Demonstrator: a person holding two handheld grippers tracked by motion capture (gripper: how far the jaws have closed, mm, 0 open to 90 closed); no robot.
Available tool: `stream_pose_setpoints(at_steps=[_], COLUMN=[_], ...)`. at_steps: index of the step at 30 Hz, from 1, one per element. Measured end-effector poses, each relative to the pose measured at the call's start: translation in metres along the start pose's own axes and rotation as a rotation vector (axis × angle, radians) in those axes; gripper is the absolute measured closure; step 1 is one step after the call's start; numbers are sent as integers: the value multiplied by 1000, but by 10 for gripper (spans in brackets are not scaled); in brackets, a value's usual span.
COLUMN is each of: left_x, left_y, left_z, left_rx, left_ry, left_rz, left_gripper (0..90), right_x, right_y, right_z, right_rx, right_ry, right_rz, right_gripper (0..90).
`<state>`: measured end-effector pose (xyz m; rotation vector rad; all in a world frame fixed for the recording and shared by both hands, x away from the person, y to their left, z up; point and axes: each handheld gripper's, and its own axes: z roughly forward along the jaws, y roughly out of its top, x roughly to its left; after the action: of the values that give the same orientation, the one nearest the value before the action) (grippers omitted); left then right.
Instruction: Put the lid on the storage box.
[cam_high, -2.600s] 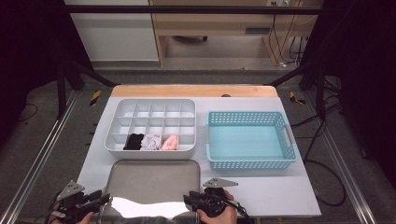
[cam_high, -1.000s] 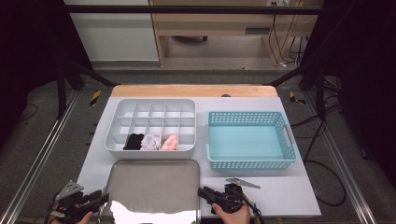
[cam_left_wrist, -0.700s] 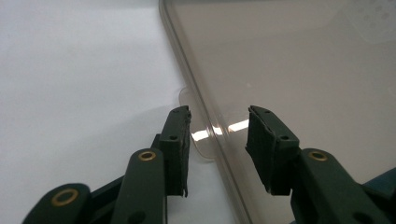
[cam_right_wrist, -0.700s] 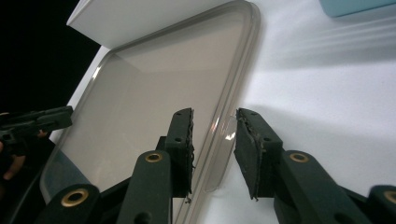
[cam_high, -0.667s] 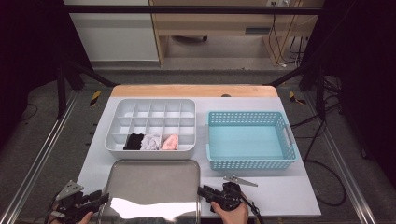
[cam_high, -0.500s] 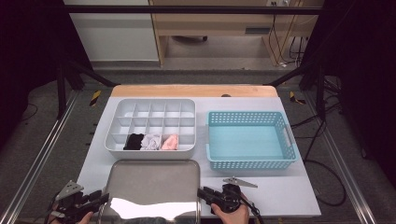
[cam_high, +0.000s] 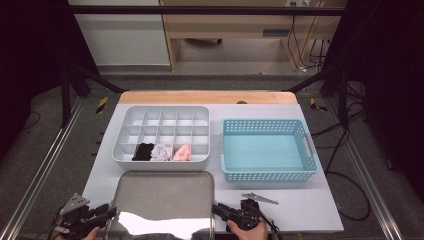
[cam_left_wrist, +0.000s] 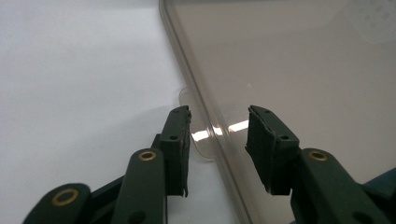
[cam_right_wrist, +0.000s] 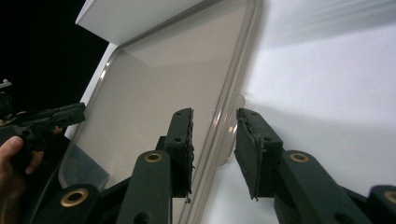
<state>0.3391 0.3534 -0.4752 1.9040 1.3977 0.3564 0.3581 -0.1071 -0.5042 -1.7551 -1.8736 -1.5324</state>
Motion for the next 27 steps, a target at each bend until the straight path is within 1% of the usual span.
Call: stream_pose_setpoints(at_steps=[3,6,7,11,14,19,21,22,23,24,25,26,27], left_x=[0,1,1,2,3,4,4,5,5,5,5,5,5], left_y=[0,0,-1,-1,-1,-1,-1,-2,-2,-2,-2,-2,-2], left_z=[0,-1,-1,-2,-2,-2,-2,-2,-2,-2,-2,-2,-2], left_rx=[-2,-4,-6,-8,-12,-9,-15,-18,-19,-22,-21,-22,-22], left_ry=[-4,-3,-5,-8,-15,-19,-25,-29,-30,-30,-28,-28,-28], left_rz=[-10,-8,-16,-22,-32,-38,-45,-46,-50,-50,-48,-46,-46], left_gripper=[584,582,581,582,582,582,582,583,584,585,588,588,587], right_x=[2,8,10,15,17,20,22,23,25,28,31,34,34], right_y=[2,5,5,8,9,11,12,12,10,9,8,7,7], right_z=[-4,-9,-10,-14,-15,-14,-14,-12,-7,-4,1,5,5], right_rx=[-15,-51,-60,-98,-118,-141,-153,-140,-117,-114,-79,-60,-60], right_ry=[22,47,55,86,96,93,94,107,142,133,139,134,134], right_rz=[15,7,6,2,-1,-21,-22,-21,-2,-5,-35,-48,-48], right_gripper=[678,681,684,685,683,671,654,665,658,679,670,656,656])
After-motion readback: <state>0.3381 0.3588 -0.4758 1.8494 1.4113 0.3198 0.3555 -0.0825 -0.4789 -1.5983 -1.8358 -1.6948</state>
